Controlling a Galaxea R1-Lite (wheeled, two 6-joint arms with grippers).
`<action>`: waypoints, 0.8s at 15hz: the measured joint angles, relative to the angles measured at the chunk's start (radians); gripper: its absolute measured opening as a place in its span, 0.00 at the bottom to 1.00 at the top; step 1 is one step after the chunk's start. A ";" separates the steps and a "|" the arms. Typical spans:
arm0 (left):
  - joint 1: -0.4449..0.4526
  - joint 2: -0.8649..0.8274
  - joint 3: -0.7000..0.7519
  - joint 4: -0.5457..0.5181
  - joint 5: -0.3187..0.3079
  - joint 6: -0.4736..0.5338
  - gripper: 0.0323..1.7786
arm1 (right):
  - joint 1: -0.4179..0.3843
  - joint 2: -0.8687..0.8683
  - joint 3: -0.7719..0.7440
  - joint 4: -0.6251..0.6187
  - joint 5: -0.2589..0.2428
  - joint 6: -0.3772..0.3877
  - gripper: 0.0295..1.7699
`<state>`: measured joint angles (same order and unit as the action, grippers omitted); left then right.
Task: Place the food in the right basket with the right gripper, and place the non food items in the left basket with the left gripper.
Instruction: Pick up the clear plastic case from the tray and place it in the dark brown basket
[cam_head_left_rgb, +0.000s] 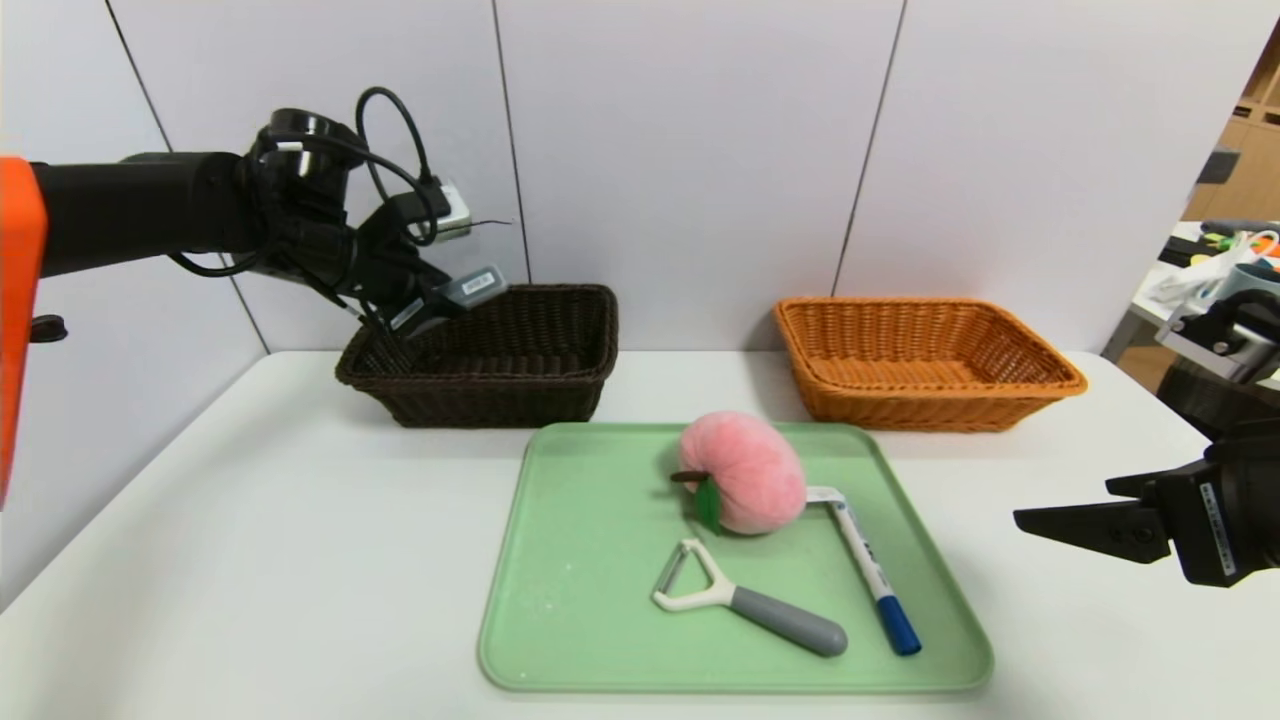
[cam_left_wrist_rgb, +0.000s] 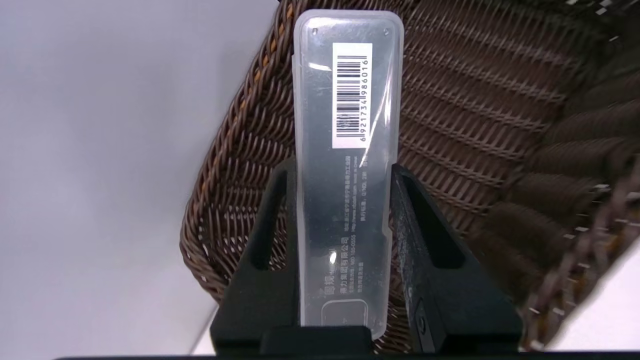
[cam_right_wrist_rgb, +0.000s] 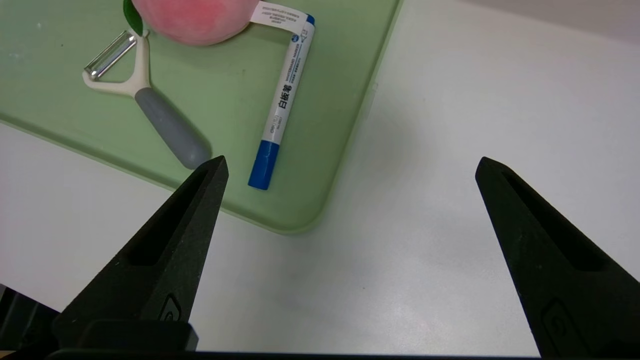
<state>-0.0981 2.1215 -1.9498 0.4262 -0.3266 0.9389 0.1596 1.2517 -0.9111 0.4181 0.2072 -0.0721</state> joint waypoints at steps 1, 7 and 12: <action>0.000 0.019 -0.003 -0.009 0.000 0.024 0.30 | 0.000 0.001 0.000 0.000 0.000 -0.001 0.97; 0.000 0.087 -0.013 -0.015 0.001 0.043 0.39 | 0.001 0.007 0.006 0.000 0.000 -0.001 0.97; 0.000 0.108 -0.018 -0.026 0.000 0.030 0.66 | 0.001 0.013 0.006 -0.001 0.001 -0.002 0.97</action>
<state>-0.0981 2.2291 -1.9677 0.3998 -0.3266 0.9694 0.1606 1.2651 -0.9049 0.4170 0.2087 -0.0740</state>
